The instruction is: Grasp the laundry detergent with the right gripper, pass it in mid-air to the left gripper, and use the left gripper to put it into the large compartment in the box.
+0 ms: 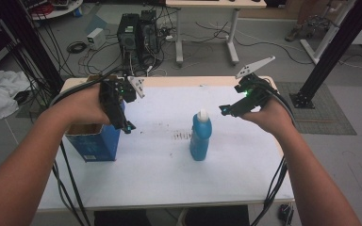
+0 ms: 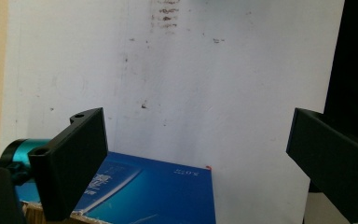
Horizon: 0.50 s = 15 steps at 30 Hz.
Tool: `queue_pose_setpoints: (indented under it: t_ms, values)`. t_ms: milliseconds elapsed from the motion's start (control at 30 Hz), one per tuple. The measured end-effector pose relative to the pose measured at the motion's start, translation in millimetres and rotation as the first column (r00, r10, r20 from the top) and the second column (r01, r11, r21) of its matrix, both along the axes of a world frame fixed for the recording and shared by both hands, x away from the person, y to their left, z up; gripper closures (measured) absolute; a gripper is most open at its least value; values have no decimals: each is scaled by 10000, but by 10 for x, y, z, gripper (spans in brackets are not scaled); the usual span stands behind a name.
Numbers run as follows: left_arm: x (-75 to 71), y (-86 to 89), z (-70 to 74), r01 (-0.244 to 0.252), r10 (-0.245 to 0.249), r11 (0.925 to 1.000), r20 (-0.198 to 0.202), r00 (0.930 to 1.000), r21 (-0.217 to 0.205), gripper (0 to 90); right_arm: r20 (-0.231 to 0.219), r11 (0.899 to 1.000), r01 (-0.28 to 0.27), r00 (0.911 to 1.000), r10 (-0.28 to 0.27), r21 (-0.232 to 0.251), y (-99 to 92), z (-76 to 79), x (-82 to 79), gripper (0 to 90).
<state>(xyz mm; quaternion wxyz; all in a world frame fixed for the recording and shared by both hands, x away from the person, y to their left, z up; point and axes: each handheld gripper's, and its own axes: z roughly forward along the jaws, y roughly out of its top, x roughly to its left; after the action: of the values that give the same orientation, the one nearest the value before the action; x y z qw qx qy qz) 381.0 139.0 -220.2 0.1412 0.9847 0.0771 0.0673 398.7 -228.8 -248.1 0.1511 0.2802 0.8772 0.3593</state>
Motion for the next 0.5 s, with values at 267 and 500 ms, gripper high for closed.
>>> queue_pose_setpoints:
  t_ms: [267,500]
  values:
    - [-9,5,-20,78,-78,9999,15,10000,-72,53,404,9964,548,9975,-575,640,-228,-109,-205,32]
    - [-27,44,-41,128,-127,9998,56,9999,-157,53,685,9795,1133,9897,-1261,1664,-425,-360,-524,32]
